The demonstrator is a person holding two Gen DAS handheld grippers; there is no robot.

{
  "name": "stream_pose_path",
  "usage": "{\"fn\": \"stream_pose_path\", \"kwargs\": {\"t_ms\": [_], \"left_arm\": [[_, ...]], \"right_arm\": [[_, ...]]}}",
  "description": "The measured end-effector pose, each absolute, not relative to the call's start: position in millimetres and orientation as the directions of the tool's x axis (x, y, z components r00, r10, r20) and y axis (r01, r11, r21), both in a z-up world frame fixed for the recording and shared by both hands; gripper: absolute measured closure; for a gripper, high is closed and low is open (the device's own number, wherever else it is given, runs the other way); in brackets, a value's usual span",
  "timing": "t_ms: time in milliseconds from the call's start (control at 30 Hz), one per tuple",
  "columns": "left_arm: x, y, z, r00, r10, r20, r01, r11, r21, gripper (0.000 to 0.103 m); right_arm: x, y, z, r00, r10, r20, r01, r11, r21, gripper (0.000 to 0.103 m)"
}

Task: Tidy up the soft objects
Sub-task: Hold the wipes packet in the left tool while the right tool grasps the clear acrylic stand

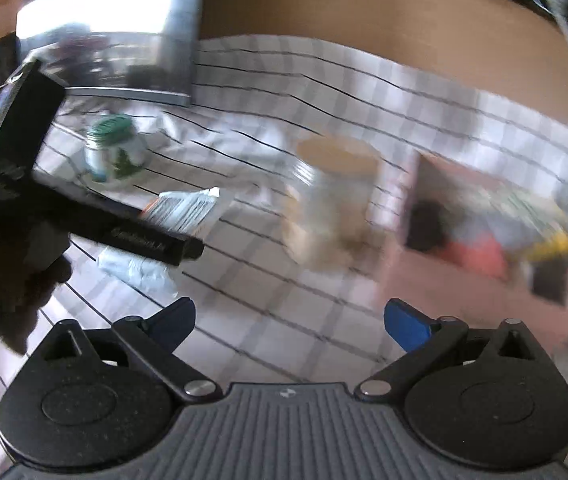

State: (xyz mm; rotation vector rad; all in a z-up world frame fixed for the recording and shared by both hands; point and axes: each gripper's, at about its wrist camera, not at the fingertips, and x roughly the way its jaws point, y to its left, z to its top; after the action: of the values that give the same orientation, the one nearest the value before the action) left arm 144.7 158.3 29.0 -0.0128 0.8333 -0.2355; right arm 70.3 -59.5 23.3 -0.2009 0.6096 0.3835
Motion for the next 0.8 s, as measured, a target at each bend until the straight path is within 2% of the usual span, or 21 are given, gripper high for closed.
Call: {"fn": "stream_pose_path", "kwargs": {"t_ms": [133,233,433,667,800], "left_arm": [[122.9,207.7,46.0,0.7,-0.169,-0.694,0.119,0.986,-0.121,0.017],[111.0,242.1,55.3,0.725,-0.123,-0.678,0.051,0.991,-0.125,0.017],[96.2,282.4,67.4,0.757,-0.128,-0.641,0.007,0.982,-0.188,0.017],[87.5,287.7,60.2,0.747,-0.205,-0.632,0.041,0.964,-0.264,0.017],[88.0,284.2,54.4,0.732,-0.233,-0.64,0.056,0.957,-0.285,0.017]], "right_arm": [[112.2,-20.4,49.9,0.702,0.378,-0.603,-0.474,0.88,0.0,0.006],[165.3,16.1,68.4,0.634,0.388,-0.669,-0.483,0.874,0.05,0.011],[292.9,68.2,72.1,0.431,0.243,-0.869,-0.406,0.912,0.053,0.013],[340.8,80.2,33.4,0.341,0.121,-0.932,-0.352,0.936,-0.007,0.014],[345.9,77.2,20.5,0.318,0.096,-0.943,-0.334,0.943,-0.017,0.026]]}}
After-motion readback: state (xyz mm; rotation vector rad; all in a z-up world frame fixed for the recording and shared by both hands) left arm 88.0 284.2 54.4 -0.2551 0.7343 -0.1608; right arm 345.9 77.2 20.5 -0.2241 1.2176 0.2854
